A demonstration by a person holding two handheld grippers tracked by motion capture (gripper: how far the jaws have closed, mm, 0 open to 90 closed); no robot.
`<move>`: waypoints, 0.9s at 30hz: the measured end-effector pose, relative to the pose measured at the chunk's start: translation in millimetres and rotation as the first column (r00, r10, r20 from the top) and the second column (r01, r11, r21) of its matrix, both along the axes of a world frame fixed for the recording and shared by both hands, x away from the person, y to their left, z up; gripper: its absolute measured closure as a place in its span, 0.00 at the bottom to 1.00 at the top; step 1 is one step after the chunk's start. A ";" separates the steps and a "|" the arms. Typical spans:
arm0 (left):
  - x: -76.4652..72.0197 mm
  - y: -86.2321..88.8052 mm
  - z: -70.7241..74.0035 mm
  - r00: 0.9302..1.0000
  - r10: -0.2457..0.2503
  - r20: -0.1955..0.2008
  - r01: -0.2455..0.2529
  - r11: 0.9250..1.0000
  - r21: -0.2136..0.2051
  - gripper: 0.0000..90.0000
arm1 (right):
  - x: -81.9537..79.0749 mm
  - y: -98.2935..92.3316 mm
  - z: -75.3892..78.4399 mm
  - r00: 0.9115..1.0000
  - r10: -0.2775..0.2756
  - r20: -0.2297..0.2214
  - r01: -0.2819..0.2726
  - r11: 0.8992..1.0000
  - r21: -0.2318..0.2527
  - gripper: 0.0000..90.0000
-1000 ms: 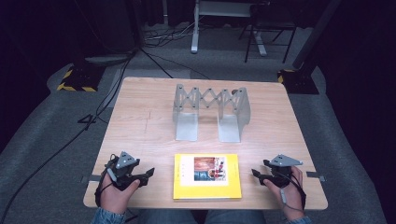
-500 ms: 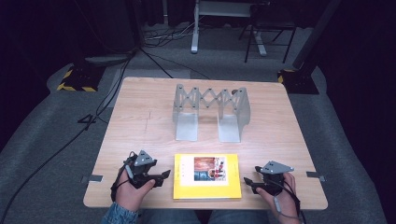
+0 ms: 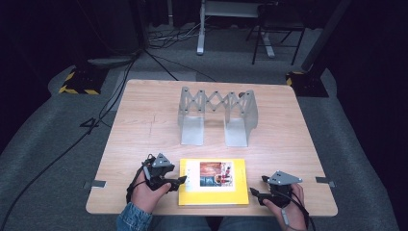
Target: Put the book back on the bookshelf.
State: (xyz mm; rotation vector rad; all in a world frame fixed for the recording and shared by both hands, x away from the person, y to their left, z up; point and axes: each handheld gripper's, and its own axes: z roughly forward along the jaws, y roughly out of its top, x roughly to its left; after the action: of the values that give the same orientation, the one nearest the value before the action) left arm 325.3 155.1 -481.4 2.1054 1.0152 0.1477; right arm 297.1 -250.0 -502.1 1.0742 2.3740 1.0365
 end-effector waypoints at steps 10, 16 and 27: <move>0.8 -10.2 -5.6 0.999 -0.047 -0.024 0.047 0.999 -0.006 0.47 | -1.2 0.1 -1.0 1.000 -0.004 0.005 0.004 1.000 0.007 0.35; 1.5 -11.2 -7.4 0.998 -0.053 -0.029 0.053 0.999 -0.013 0.45 | -1.4 3.2 -2.2 1.000 -0.003 0.013 0.003 1.000 0.012 0.33; -0.8 -12.7 -1.0 0.996 -0.083 0.043 0.085 0.995 -0.049 0.50 | -2.4 6.1 -2.5 0.999 0.035 0.024 -0.035 0.999 0.021 0.41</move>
State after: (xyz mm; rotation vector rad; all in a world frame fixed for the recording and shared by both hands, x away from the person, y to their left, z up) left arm 324.5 142.3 -482.4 2.0871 0.8962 0.1215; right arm 294.6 -244.0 -504.6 1.0260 2.3762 1.0833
